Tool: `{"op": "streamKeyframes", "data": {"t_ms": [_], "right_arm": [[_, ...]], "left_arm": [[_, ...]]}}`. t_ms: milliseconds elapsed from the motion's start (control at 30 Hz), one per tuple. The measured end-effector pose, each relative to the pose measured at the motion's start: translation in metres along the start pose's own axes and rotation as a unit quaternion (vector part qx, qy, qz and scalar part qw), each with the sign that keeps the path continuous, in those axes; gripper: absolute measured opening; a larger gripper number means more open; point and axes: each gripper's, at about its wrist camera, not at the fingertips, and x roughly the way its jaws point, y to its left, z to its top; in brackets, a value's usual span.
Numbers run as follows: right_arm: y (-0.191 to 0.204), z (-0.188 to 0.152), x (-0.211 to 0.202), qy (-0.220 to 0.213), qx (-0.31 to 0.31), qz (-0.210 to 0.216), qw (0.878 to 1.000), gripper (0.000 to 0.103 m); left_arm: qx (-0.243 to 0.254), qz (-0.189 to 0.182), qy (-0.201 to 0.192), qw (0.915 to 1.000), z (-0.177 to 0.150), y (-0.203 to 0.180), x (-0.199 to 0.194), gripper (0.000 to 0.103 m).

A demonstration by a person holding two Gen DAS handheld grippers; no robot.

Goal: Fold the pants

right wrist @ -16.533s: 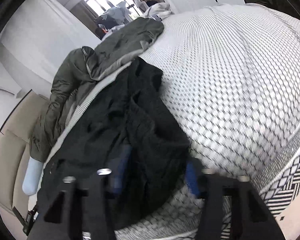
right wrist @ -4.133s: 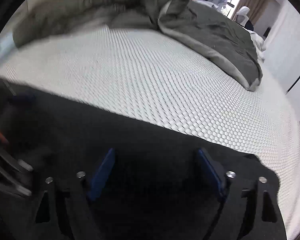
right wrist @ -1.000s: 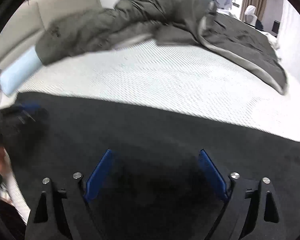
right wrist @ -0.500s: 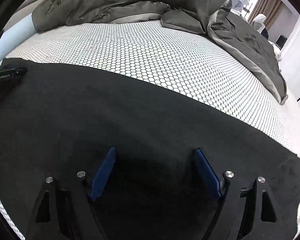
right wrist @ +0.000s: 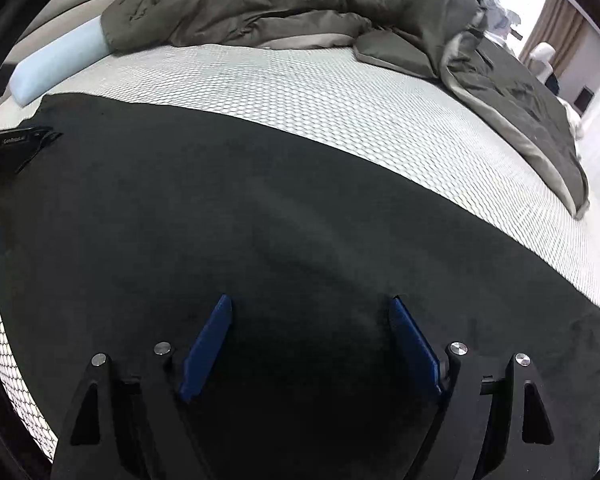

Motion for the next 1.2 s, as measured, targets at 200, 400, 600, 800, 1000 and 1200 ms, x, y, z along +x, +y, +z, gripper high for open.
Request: {"op": "streamKeyframes", "data": {"t_ms": [200, 400, 600, 800, 1000, 1200], "right_arm": [[-0.008, -0.008, -0.015, -0.013, 0.018, 0.004, 1.000, 0.082], [0.020, -0.022, -0.034, -0.029, -0.041, 0.046, 0.998, 0.082], [-0.029, -0.061, -0.039, -0.013, -0.033, -0.020, 0.999, 0.082], [-0.150, -0.125, -0.066, 0.004, 0.076, -0.151, 0.986, 0.086], [-0.215, -0.163, -0.089, -0.011, 0.194, -0.152, 0.969, 0.085], [-0.164, -0.147, -0.088, -0.038, 0.095, -0.049, 0.994, 0.085]], "left_arm": [[0.060, -0.092, -0.043, 0.9930, -0.020, -0.061, -0.072, 0.043], [0.194, -0.273, -0.028, 0.9417, -0.082, -0.168, -0.106, 0.077], [0.225, -0.253, 0.000, 0.9410, -0.109, -0.197, -0.094, 0.080], [0.210, -0.225, 0.004, 0.9515, -0.094, -0.206, -0.085, 0.084], [0.219, -0.331, -0.036, 0.9174, -0.075, -0.251, -0.120, 0.083], [0.268, -0.386, -0.039, 0.8820, -0.108, -0.313, -0.140, 0.084]]}}
